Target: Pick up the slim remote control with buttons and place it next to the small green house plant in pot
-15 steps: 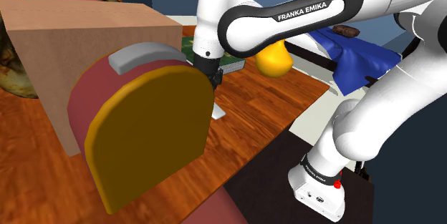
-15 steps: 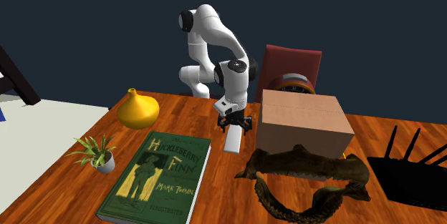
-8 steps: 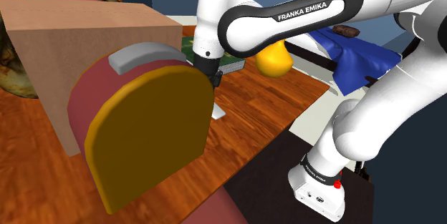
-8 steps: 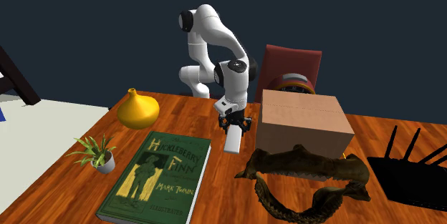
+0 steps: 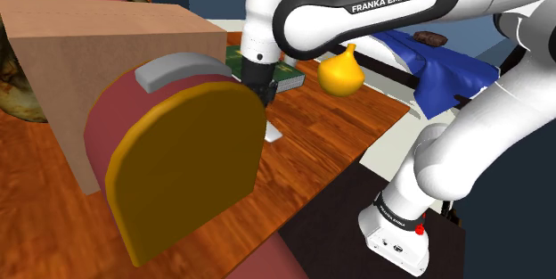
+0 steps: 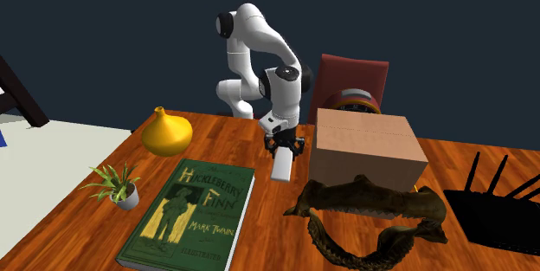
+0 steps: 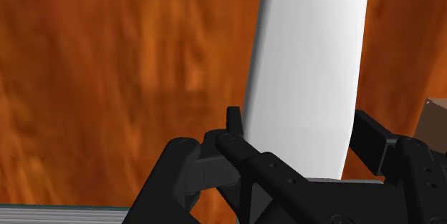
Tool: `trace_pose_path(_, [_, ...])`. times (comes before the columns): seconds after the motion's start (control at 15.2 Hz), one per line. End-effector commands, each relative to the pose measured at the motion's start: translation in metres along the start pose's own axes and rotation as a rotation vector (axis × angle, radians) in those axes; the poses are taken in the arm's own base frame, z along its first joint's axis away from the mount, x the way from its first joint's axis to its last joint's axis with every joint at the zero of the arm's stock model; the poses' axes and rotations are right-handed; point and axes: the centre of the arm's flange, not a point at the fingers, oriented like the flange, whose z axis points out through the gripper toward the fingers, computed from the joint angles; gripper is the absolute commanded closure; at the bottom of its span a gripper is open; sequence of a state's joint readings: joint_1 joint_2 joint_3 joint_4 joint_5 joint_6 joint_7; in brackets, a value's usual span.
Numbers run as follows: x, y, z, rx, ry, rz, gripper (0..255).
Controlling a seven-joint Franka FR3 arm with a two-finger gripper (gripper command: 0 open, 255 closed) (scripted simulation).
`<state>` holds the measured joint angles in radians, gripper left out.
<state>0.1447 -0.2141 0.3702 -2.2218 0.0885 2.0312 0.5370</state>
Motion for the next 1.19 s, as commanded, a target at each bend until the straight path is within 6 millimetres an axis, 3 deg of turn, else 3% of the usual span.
trace_pose_path(0.0, [0.000, 0.001, -0.010, 0.000, 0.000, 0.000, 255])
trace_pose_path(1.12, [0.001, 0.000, -0.100, 0.000, 0.000, 0.000, 255])
